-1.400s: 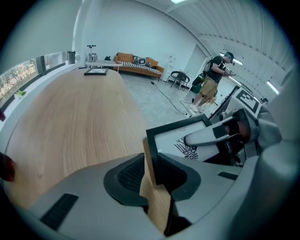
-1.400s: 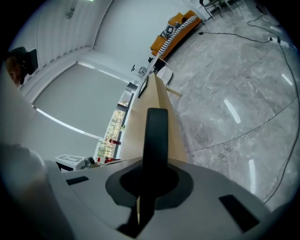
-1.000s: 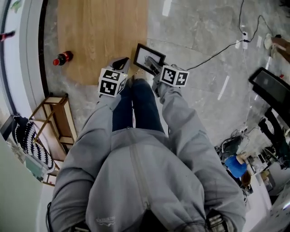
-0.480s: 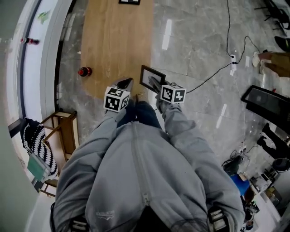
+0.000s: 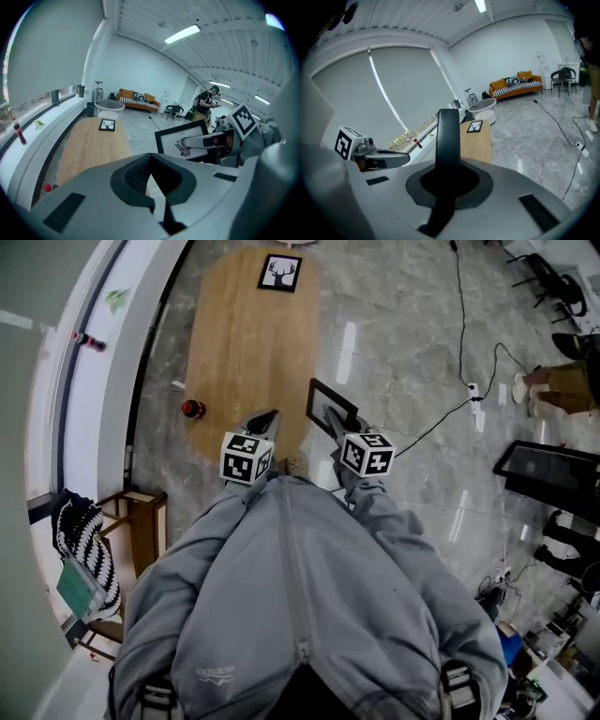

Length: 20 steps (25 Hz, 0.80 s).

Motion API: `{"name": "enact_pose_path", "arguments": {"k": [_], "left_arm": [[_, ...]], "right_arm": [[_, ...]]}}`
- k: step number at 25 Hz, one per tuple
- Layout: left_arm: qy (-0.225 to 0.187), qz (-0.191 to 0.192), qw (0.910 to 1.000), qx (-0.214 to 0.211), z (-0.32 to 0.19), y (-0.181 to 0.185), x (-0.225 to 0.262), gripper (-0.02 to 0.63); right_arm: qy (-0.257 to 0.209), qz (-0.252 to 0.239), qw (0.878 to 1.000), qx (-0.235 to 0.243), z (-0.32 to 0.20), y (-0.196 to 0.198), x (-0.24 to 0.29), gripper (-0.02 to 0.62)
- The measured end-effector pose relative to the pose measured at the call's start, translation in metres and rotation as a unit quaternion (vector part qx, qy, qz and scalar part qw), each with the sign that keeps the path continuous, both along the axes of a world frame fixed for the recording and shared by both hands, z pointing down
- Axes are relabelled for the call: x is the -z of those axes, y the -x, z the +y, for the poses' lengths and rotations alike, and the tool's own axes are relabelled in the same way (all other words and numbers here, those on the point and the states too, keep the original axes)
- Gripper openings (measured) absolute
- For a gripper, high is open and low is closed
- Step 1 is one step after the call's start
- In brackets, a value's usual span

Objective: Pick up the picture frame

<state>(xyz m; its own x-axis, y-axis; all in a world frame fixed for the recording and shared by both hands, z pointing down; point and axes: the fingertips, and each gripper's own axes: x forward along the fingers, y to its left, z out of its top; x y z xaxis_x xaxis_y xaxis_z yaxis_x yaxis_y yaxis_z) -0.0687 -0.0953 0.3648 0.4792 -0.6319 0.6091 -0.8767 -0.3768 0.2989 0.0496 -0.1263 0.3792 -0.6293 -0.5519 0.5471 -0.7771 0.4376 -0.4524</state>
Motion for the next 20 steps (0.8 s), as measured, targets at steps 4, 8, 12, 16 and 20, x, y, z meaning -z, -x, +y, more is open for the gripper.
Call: {"name": "enact_pose_path", "arguments": {"k": [4,8,12,16,20], "left_arm": [[-0.045,0.009,0.9981,0.042,-0.014,0.014,0.045,0.017],[-0.1,-0.002,0.9928,0.066,-0.024,0.027,0.094,0.017],[-0.153,-0.009,0.9843,0.087,-0.026,0.039,0.146,0.017],[-0.215,-0.016,0.9709,0.104,-0.024,0.046,0.199,0.017],[-0.272,-0.018,0.9549,0.118,-0.017,0.047,0.244,0.017]], "right_arm": [[-0.066,0.005,0.998,0.002,-0.013,0.004,0.06,0.037],[-0.129,0.008,0.992,-0.001,-0.02,0.013,0.117,0.037],[-0.188,0.008,0.982,-0.009,-0.02,0.025,0.17,0.037],[-0.248,0.002,0.969,-0.016,-0.015,0.035,0.219,0.037],[-0.3,-0.002,0.954,-0.021,-0.008,0.04,0.259,0.037]]}}
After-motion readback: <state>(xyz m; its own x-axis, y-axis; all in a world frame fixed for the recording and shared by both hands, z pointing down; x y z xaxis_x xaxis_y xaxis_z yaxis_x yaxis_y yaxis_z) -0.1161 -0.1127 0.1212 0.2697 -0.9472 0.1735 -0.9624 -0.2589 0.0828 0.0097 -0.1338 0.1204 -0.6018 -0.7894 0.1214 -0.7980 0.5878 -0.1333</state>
